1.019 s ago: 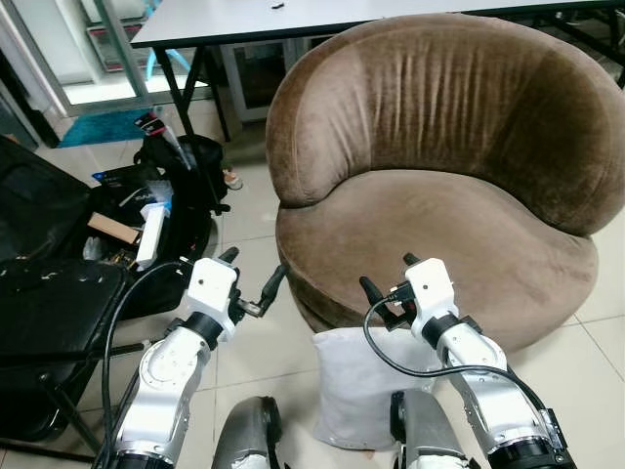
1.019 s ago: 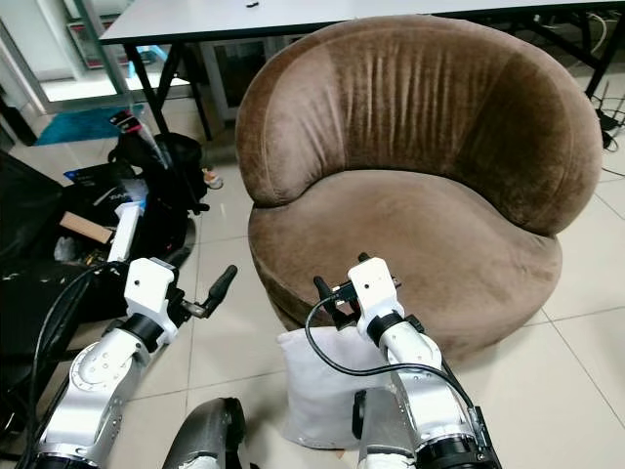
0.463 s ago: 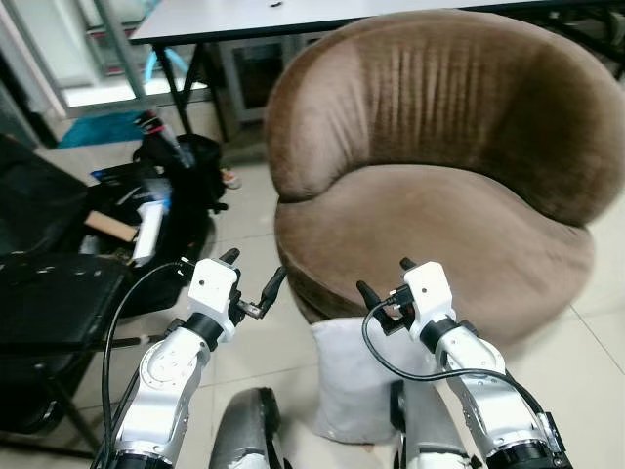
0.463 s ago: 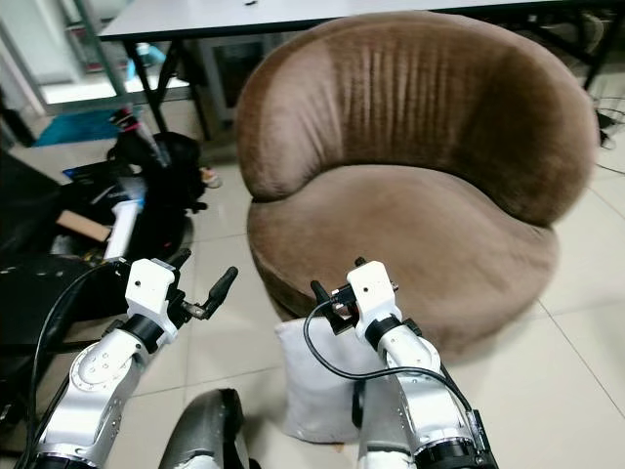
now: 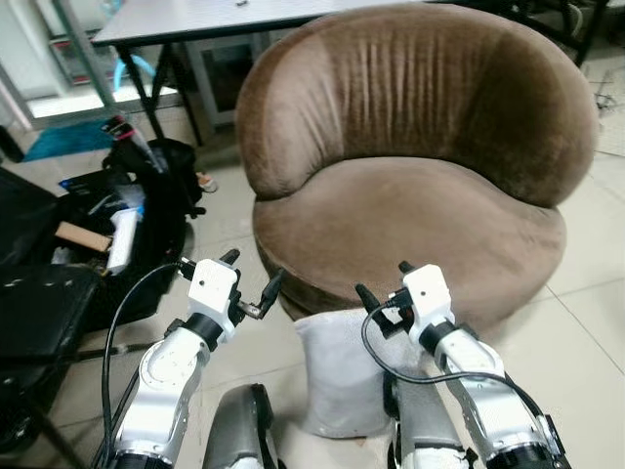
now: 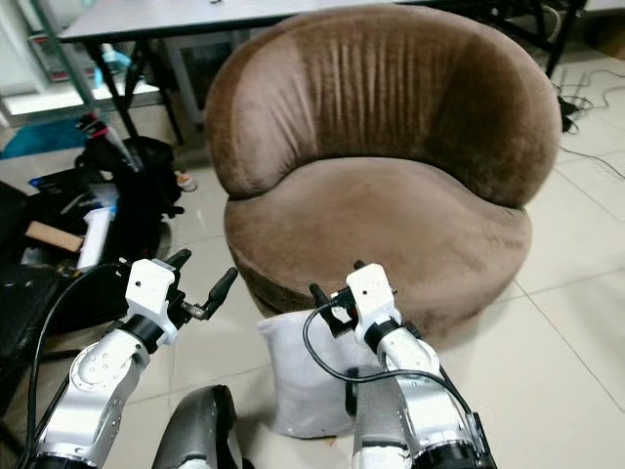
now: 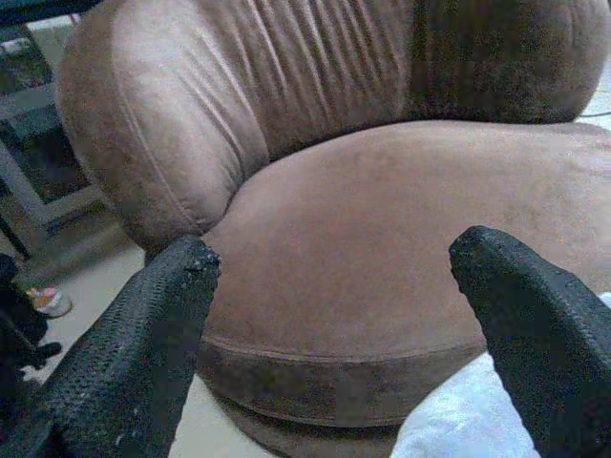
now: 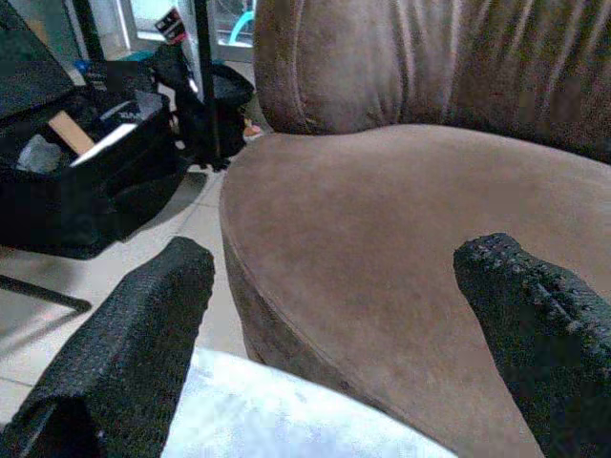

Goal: Move the pillow to the sofa from floor

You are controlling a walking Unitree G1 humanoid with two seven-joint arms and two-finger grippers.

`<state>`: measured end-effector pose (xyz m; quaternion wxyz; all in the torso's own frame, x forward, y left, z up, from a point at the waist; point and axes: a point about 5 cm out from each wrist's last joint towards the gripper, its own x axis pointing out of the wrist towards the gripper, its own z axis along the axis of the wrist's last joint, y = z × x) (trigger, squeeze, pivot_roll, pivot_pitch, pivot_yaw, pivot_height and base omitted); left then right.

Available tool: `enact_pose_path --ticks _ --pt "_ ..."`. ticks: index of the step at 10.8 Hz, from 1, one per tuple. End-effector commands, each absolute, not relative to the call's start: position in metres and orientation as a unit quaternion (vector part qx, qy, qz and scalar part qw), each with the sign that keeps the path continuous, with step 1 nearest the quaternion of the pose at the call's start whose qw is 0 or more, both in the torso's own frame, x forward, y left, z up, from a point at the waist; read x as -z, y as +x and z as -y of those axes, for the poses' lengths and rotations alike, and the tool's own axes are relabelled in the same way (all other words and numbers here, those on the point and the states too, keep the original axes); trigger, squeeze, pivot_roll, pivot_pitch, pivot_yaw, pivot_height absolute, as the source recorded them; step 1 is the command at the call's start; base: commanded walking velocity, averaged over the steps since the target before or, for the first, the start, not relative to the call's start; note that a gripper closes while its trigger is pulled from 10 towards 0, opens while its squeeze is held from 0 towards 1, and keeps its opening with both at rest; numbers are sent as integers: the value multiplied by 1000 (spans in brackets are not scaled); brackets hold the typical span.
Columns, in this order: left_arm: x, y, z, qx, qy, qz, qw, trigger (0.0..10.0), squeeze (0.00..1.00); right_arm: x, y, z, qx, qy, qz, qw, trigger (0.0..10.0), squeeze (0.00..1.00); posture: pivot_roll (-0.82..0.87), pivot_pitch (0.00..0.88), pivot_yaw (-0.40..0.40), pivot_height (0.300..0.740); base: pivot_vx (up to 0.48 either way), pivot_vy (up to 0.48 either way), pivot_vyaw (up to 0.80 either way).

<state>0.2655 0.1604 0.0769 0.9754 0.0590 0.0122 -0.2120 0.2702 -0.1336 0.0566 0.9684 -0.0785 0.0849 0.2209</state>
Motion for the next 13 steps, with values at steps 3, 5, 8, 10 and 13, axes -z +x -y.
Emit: enact_pose_path --ticks 3,5,8,10,13 --pt "-74 265 -162 211 63 -22 975 10000 0 -55 269 133 -223 -77 -93 967 10000 0 -136 0 126 475 0 0 0" --pt "-73 264 -161 213 63 -23 975 10000 0 -54 268 133 -227 -82 -97 966 10000 0 -137 0 124 445 0 0 0" --pt "-73 263 -159 214 61 -24 975 10000 0 -54 267 133 -229 -88 -95 965 10000 0 -139 0 122 420 0 0 0" --pt "-73 263 -159 213 62 -24 975 10000 0 -55 267 133 -228 -90 -91 965 10000 0 -138 0 120 411 0 0 0" --pt "-72 262 -158 211 62 -23 975 10000 0 -56 267 133 -231 -96 -92 964 10000 0 -139 0 116 386 0 0 0"
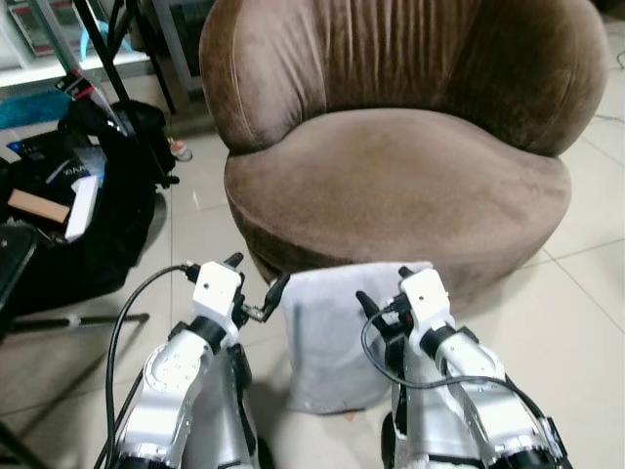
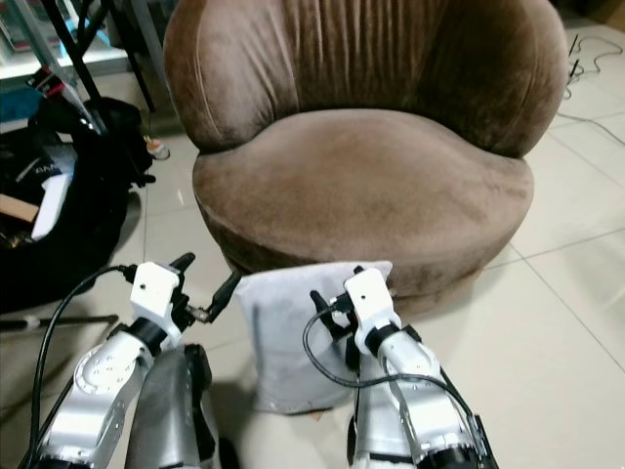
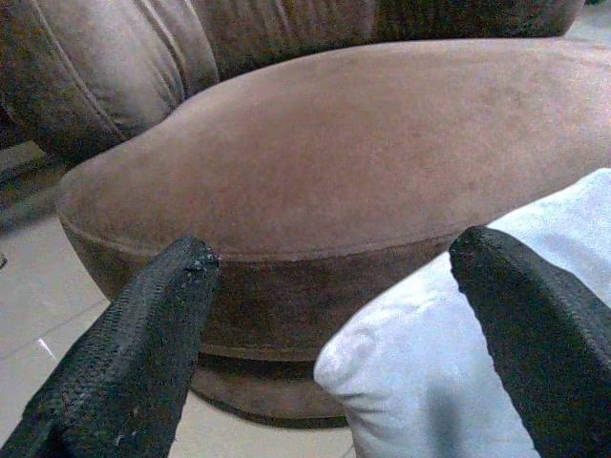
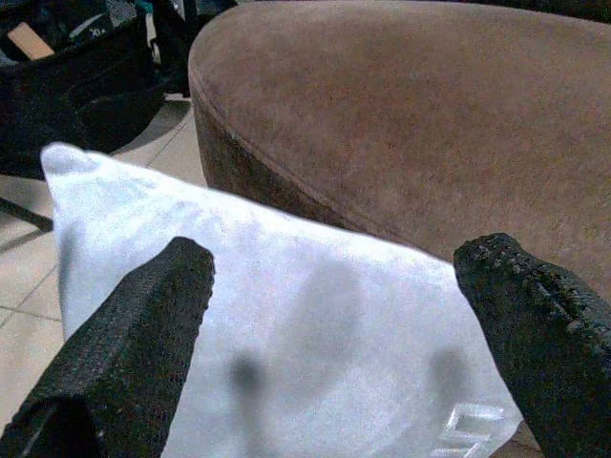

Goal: Move the pillow to the sofa from floor

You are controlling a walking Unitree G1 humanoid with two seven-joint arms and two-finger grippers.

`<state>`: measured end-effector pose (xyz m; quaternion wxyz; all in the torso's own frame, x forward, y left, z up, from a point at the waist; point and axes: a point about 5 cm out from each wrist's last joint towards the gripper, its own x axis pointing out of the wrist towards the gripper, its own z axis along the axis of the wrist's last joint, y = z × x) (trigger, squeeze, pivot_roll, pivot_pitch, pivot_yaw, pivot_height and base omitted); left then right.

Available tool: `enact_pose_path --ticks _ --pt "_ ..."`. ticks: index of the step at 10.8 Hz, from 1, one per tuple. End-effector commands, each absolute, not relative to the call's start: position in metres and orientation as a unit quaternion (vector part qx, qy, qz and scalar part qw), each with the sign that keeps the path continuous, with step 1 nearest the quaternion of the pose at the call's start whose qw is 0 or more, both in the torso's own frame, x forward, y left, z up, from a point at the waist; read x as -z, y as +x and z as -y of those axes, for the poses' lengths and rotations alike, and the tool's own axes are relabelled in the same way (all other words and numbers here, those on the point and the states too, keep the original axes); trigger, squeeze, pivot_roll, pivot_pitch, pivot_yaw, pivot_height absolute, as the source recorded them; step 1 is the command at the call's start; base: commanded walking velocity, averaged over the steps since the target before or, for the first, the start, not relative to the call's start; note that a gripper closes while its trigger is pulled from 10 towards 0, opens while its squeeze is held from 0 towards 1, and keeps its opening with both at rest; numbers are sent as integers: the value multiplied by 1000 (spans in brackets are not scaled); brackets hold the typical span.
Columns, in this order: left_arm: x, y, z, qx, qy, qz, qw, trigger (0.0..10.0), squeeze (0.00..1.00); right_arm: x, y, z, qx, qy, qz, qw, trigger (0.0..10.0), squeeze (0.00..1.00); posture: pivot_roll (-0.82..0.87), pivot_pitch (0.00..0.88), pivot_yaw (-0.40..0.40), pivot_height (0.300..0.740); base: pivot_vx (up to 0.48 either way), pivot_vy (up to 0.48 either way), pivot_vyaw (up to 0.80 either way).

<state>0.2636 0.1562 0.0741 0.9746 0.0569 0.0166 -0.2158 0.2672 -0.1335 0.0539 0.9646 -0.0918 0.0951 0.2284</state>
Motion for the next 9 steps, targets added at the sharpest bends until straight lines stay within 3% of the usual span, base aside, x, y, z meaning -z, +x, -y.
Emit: enact_pose_path --ticks 1,5,9 --pt "-72 263 -158 210 62 -23 975 10000 0 -58 269 133 -227 -96 -87 965 10000 0 -140 0 114 386 0 0 0" --pt "-74 270 -177 195 78 -31 977 10000 0 -59 268 133 -232 -100 -86 964 10000 0 -140 0 110 386 0 0 0" --pt "-72 268 -170 202 77 -31 976 10000 0 -61 268 134 -235 -113 -88 961 10000 0 -147 0 109 376 0 0 0"
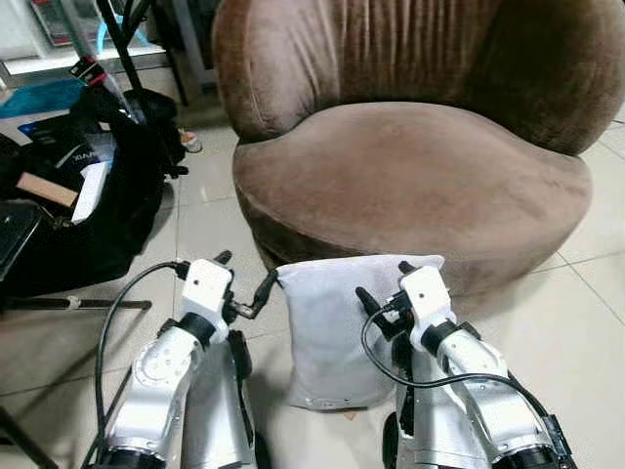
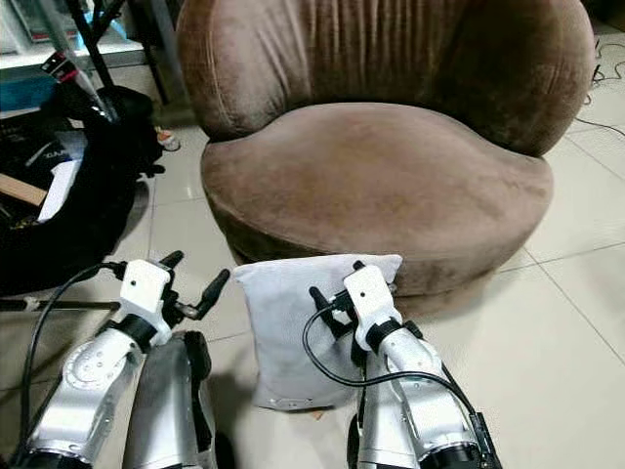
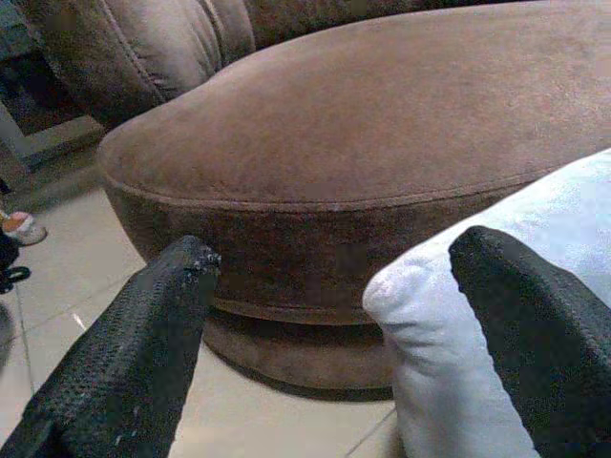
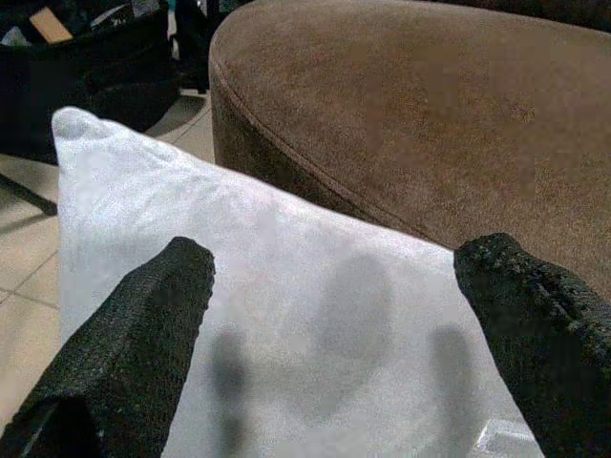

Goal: Move the pillow to the sofa from floor

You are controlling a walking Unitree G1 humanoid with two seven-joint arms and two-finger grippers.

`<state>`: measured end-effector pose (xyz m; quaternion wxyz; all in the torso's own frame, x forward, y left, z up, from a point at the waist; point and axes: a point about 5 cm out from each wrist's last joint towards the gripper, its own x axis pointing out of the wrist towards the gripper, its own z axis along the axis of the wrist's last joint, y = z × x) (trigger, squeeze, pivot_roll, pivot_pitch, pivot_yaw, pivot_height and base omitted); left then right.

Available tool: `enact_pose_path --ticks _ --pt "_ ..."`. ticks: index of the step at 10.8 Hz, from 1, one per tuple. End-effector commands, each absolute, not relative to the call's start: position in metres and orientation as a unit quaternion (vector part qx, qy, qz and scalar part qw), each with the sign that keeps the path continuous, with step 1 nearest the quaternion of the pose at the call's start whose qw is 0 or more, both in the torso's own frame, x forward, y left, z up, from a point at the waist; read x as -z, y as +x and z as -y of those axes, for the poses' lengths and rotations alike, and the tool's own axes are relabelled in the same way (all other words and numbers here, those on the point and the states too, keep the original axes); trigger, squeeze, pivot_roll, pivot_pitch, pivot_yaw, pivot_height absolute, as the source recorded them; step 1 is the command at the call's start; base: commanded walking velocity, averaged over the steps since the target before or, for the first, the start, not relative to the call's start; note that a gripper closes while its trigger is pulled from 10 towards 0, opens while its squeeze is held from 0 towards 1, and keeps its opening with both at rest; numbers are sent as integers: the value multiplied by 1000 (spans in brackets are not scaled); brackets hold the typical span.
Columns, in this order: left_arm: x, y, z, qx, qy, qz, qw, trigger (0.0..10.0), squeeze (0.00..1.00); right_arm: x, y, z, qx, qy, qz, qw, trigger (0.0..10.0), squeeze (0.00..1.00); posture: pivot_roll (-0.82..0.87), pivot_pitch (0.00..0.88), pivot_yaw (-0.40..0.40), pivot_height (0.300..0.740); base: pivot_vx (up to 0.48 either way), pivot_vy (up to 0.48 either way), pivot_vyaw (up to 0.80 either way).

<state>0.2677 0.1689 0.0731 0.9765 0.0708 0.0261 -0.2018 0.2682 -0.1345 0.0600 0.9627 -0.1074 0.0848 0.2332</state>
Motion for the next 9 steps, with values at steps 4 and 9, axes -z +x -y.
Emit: enact_pose_path --ticks 4,9 --pt "-68 271 -175 211 96 -47 972 10000 0 -63 267 134 -236 -104 -82 963 10000 0 -148 0 106 356 0 0 0" --pt "-66 293 -193 246 138 -87 956 10000 0 -64 260 132 -234 -97 -77 964 10000 0 -178 0 139 356 0 0 0"
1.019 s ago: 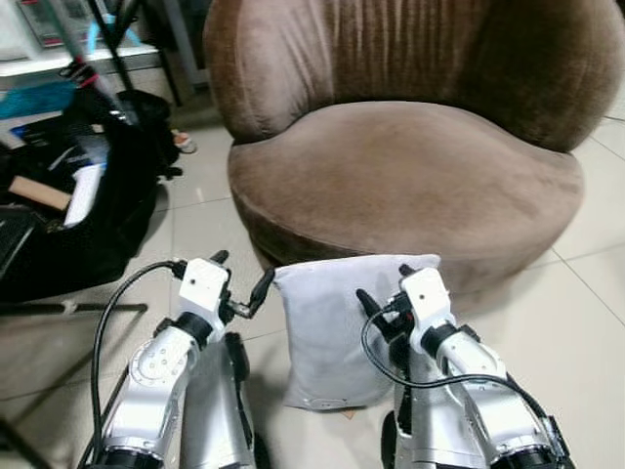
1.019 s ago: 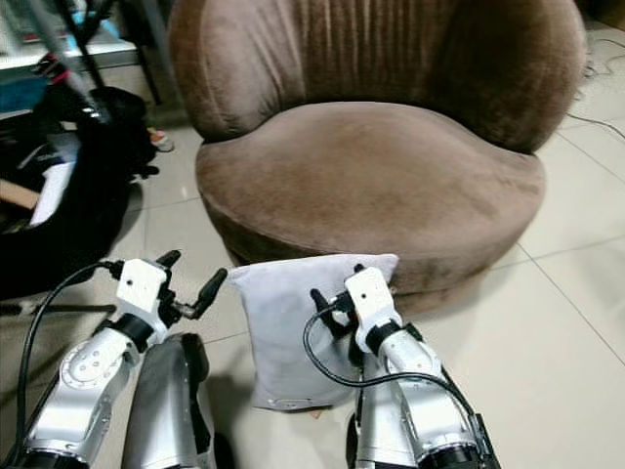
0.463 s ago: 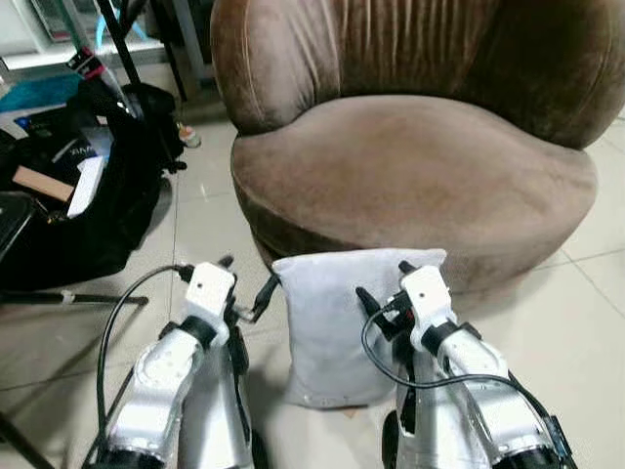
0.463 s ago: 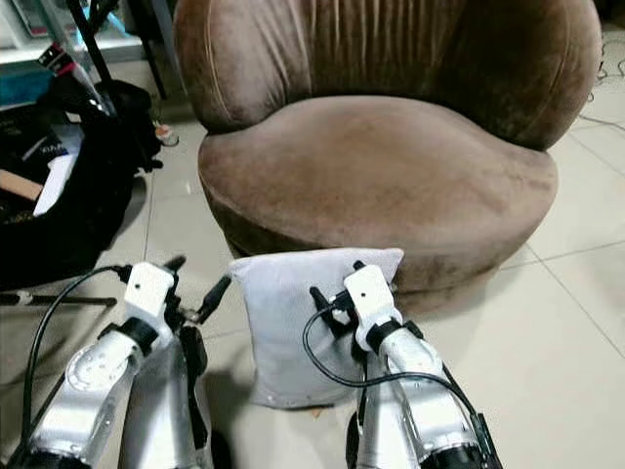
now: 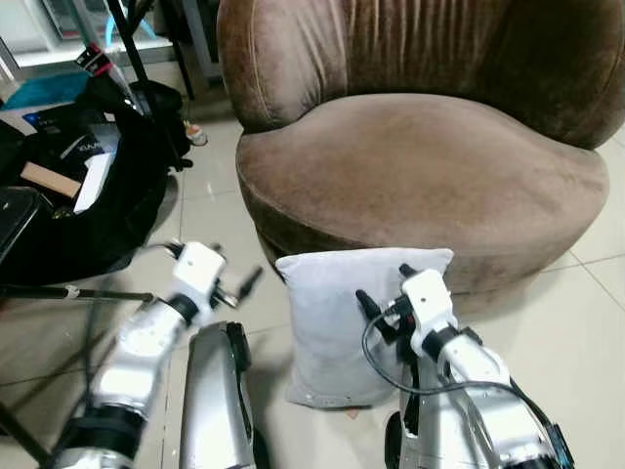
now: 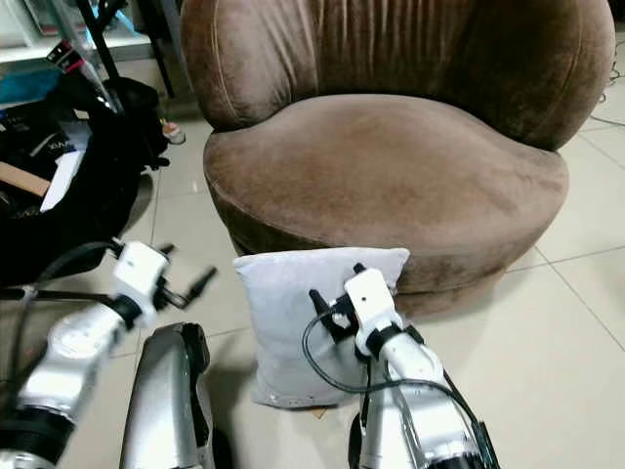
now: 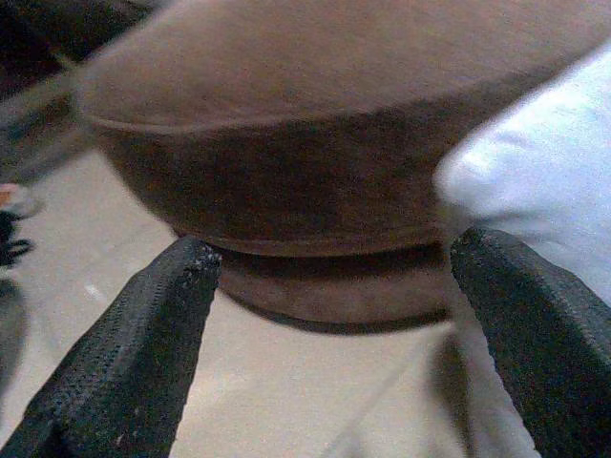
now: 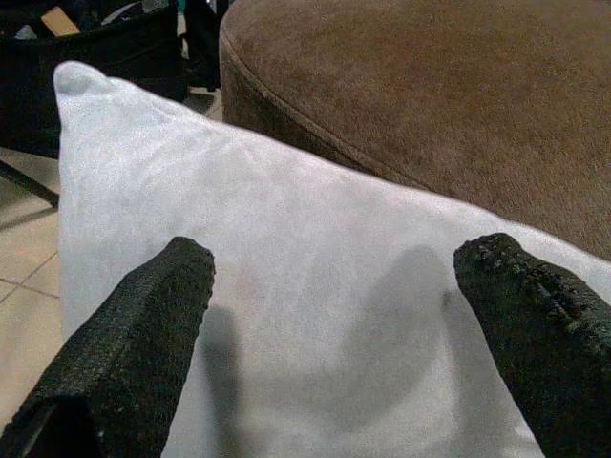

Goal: Move the pillow to the sofa from floor

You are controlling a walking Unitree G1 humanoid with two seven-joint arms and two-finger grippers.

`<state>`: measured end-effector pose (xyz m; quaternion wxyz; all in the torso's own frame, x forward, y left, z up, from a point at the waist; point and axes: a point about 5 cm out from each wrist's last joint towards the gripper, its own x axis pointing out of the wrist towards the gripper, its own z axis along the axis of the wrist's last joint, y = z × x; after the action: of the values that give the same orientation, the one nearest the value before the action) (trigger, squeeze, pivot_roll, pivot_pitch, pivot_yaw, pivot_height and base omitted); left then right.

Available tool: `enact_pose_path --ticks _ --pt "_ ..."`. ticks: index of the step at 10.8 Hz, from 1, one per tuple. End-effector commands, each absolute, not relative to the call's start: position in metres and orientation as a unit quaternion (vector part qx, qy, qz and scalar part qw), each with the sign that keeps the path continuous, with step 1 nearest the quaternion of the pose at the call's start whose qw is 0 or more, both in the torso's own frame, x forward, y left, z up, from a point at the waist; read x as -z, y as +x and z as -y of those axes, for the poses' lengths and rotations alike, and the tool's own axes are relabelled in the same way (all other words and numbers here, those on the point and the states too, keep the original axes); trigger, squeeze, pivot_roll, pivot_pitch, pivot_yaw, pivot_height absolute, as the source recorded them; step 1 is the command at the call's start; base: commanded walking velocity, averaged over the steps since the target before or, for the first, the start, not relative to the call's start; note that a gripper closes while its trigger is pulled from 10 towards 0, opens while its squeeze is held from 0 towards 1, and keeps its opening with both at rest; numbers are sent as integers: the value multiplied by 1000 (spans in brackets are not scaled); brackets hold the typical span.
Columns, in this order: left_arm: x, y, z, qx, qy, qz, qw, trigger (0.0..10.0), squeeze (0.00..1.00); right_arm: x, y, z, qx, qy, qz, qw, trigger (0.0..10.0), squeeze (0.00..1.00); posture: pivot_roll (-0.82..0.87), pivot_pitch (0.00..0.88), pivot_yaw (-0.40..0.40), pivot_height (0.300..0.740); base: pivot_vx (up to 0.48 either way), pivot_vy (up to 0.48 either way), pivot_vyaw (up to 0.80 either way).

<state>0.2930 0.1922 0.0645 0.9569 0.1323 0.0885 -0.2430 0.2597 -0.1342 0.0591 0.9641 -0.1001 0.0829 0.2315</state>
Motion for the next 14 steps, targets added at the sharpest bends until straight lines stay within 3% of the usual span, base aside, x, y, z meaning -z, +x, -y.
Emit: enact_pose_path --ticks 1,8,14 --pt "-63 294 -189 260 143 -91 951 10000 0 -64 259 132 -235 -98 -74 964 10000 0 -178 0 139 356 0 0 0" --pt "-40 319 -152 354 234 -183 887 10000 0 -71 253 127 -249 -94 -63 962 10000 0 -214 0 151 356 0 0 0" --pt "-39 330 -152 328 338 -227 852 10000 0 -70 229 134 -231 -89 -78 966 10000 0 -308 30 191 356 0 0 0"
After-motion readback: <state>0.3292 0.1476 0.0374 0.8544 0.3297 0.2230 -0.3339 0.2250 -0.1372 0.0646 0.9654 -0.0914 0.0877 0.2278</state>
